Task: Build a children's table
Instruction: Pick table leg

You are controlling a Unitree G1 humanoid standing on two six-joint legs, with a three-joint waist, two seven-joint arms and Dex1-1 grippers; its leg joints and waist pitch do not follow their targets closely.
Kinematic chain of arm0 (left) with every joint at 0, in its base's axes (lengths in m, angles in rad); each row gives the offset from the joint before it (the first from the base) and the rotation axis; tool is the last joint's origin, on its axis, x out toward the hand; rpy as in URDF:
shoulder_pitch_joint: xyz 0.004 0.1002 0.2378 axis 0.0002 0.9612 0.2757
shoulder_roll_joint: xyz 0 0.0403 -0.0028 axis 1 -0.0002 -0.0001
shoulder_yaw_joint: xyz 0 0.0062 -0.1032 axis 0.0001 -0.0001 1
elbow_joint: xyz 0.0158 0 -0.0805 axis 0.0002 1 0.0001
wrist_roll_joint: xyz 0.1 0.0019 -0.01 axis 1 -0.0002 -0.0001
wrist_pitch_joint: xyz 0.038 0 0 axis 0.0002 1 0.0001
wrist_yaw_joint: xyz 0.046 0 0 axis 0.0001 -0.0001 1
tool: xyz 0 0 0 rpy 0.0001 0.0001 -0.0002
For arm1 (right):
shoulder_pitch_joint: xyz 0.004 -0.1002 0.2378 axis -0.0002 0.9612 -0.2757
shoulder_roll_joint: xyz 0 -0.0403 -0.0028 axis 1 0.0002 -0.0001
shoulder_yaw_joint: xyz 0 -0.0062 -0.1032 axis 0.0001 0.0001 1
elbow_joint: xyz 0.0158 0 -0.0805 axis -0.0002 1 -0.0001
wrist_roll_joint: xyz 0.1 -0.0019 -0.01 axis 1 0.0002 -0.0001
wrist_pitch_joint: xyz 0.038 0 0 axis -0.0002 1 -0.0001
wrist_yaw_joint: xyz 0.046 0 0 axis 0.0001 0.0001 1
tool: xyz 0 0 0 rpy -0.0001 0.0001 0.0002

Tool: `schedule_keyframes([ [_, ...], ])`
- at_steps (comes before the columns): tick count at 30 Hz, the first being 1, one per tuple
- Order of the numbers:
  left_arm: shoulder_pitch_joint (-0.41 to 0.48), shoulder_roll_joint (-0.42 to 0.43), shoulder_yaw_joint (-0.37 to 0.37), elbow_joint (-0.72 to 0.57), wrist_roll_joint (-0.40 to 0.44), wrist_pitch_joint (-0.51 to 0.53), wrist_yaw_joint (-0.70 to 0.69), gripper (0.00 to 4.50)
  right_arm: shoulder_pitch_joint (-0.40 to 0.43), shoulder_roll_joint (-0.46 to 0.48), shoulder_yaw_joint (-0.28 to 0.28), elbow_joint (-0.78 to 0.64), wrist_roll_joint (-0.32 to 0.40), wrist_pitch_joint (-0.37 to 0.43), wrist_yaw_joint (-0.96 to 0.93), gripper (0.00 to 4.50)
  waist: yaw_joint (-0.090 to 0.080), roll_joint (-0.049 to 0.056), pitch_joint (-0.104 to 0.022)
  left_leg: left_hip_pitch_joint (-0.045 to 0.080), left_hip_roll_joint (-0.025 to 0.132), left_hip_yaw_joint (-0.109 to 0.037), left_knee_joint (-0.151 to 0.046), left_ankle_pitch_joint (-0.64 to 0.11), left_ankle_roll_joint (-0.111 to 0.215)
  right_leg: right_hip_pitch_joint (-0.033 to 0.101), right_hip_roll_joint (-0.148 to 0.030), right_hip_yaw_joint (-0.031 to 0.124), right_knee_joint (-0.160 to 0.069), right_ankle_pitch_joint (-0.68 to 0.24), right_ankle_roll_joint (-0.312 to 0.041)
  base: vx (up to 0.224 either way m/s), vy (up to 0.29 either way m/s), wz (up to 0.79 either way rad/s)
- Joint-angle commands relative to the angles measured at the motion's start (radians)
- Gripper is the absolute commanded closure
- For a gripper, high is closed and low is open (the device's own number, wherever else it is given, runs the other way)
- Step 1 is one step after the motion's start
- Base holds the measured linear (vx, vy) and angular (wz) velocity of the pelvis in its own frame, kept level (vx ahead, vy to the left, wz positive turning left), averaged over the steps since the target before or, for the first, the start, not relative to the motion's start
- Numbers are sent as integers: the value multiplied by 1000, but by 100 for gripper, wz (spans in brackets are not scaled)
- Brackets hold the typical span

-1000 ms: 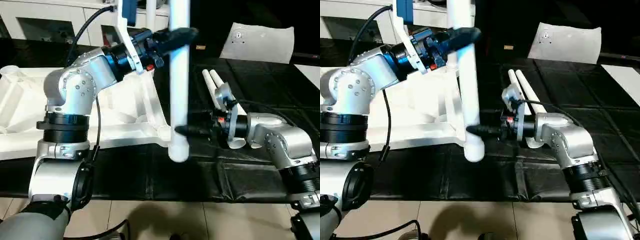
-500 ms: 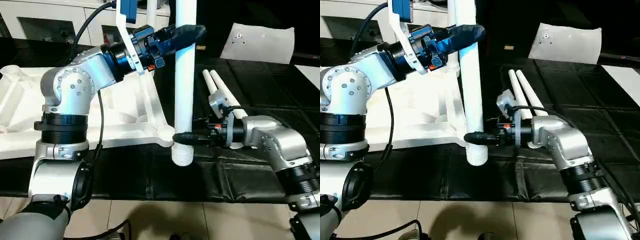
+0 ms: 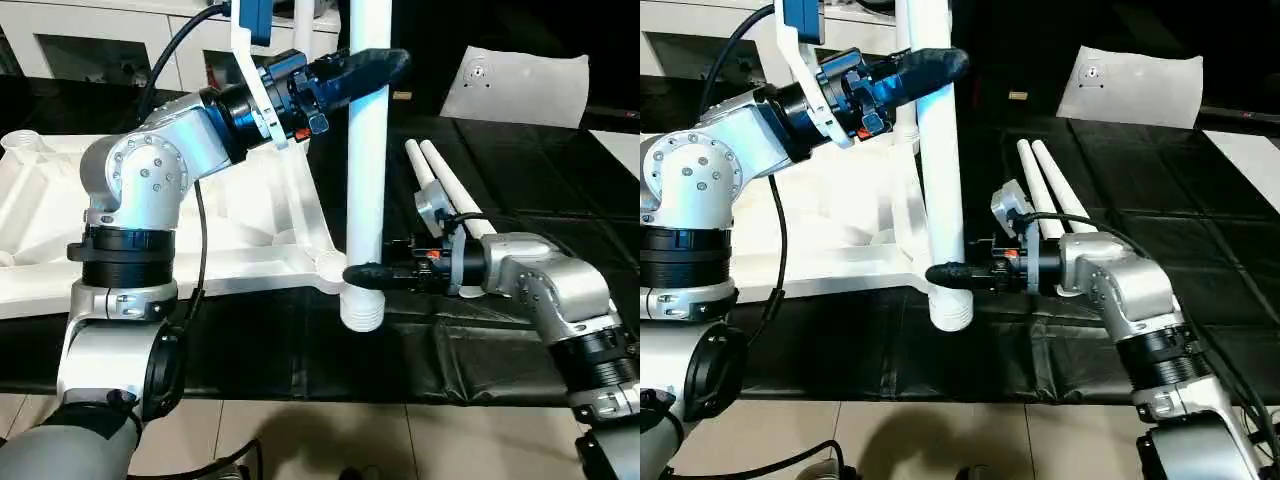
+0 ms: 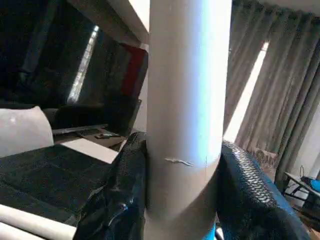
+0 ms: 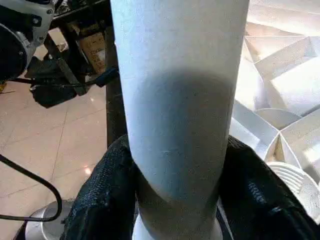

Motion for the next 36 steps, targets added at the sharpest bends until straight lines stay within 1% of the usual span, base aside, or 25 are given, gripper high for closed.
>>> schedule_keyframes([
  [1, -21, -7, 15, -21, -4, -25, 8, 294, 17, -2, -17, 3, -5, -7, -15, 261, 3, -1, -79, 24, 16, -8, -60, -161, 12, 51, -52, 20, -67, -250, -200, 0, 0, 0],
  [3, -20, -4, 13, -22, 4, -34, 9, 294, 17, 2, -23, 4, -5, -10, -22, 261, 2, -2, -79, 24, 16, -8, -60, -166, 11, 51, -52, 20, -68, -257, -198, 0, 0, 0],
  [4, -19, 1, 6, -21, 4, -29, -4, 294, 15, 8, -32, 7, -5, -14, -36, 261, 2, 1, -80, 24, 15, -8, -60, -166, 9, 50, -52, 21, -69, -255, -197, 0, 0, 0],
  [5, -13, -1, 5, -18, 6, -18, 9, 259, 12, 15, -43, 9, -5, -20, -53, 261, 2, 0, -80, 24, 15, -8, -60, -167, 8, 50, -51, 20, -68, -254, -197, 0, 0, 0],
  [6, -13, -1, 5, -18, 6, -18, 9, 238, 12, 15, -43, 9, -5, -20, -53, 261, 1, -1, -80, 23, 15, -8, -60, -166, 7, 51, -51, 20, -67, -250, -198, 0, 0, 0],
  [7, -6, -7, 9, -16, 12, -12, 37, 224, 11, 20, -51, 11, -7, -25, -65, 261, 1, 0, -80, 24, 16, -8, -61, -166, 7, 51, -52, 20, -66, -246, -200, 0, 0, 0],
  [9, 8, -11, -3, -23, 38, -40, 49, 224, 9, 25, -60, 12, -7, -34, -78, 262, 1, 0, -80, 24, 15, -8, -60, -164, 8, 51, -51, 20, -67, -240, -201, 0, 0, 0],
  [10, 24, -22, -8, -25, 67, -68, 85, 224, 8, 31, -69, 11, -8, -39, -95, 262, 1, 2, -79, 24, 17, -9, -61, -166, 7, 51, -52, 20, -68, -241, -202, 0, 0, 0],
  [12, 43, -28, -15, -36, 78, -77, 97, 224, 7, 40, -81, 11, -8, -46, -115, 262, 1, 1, -81, 23, 16, -9, -61, -164, 5, 53, -52, 20, -67, -236, -203, 0, 0, 0],
  [15, 65, -41, -13, -50, 77, -71, 123, 224, 3, 53, -96, 13, -7, -50, -140, 262, 1, 0, -81, 23, 16, -8, -61, -163, 5, 53, -52, 20, -66, -234, -200, 0, 0, 0],
  [17, 112, -69, -13, -83, 77, -68, 174, 224, 2, 63, -104, 14, -7, -54, -160, 262, 0, 1, -81, 23, 17, -8, -61, -166, 6, 52, -51, 20, -67, -235, -201, 0, 0, 0],
  [19, 136, -87, -14, -104, 78, -73, 196, 224, 4, 65, -103, 11, -7, -56, -165, 262, -1, 0, -81, 22, 17, -8, -61, -170, 8, 53, -51, 20, -68, -239, -202, 0, 0, 0],
  [20, 155, -97, -18, -122, 75, -68, 204, 224, 5, 67, -103, 9, -7, -56, -167, 262, -2, -3, -79, 22, 18, -9, -62, -171, 7, 51, -52, 21, -69, -248, -195, 0, 0, 0],
  [21, 161, -100, -19, -129, 71, -64, 206, 224, 5, 67, -103, 9, -7, -56, -168, 262, 0, -1, -80, 25, 17, -8, -60, -170, 8, 49, -52, 21, -70, -262, -189, 0, 0, 0],
  [22, 167, -104, -20, -136, 64, -57, 206, 224, 5, 68, -103, 8, -7, -56, -168, 262, 1, 0, -80, 24, 17, -7, -61, -171, 7, 49, -51, 21, -71, -269, -186, 0, 0, 0],
  [23, 174, -108, -20, -145, 58, -52, 207, 186, 5, 69, -102, 7, -7, -55, -170, 262, 2, 0, -81, 24, 17, -8, -61, -172, 7, 49, -51, 21, -72, -271, -184, 0, 0, 0],
  [24, 186, -117, -21, -161, 45, -29, 228, 178, 5, 71, -101, 4, -5, -55, -173, 262, 0, -4, -81, 23, 17, -8, -62, -170, 7, 50, -50, 20, -71, -268, -181, 0, 0, 0],
  [26, 188, -118, -24, -164, 45, -26, 232, 184, 5, 72, -101, 4, -5, -56, -174, 262, -1, -3, -80, 23, 17, -9, -62, -175, 6, 49, -50, 19, -71, -265, -181, 0, 0, 0],
  [28, 190, -118, -26, -168, 47, -29, 235, 188, 5, 73, -99, 3, -6, -56, -174, 262, -2, -4, -79, 22, 16, -9, -62, -182, 7, 48, -51, 20, -73, -288, -173, 0, 0, 0],
  [31, 193, -120, -31, -182, 62, -39, 248, 156, 7, 75, -95, 0, -8, -57, -173, 262, -4, -2, -79, 22, 16, -10, -62, -186, 6, 47, -50, 19, -74, -296, -167, 0, 0, 0],
  [33, 200, -130, -35, -190, 70, -38, 265, 150, 9, 77, -95, -6, -11, -57, -177, 262, -5, -3, -79, 22, 17, -10, -62, -185, 7, 48, -51, 20, -75, -294, -165, 0, 0, 0],
  [34, 205, -133, -40, -197, 71, -39, 266, 140, 10, 79, -96, -8, -10, -57, -180, 262, -5, 0, -79, 22, 16, -10, -62, -184, 6, 47, -50, 19, -75, -294, -166, 0, 0, 0],
  [36, 215, -137, -49, -208, 74, -39, 269, 140, 10, 79, -96, -10, -10, -57, -182, 262, -5, -1, -80, 22, 18, -11, -62, -178, 7, 48, -50, 20, -73, -278, -170, 0, 0, 0],
])
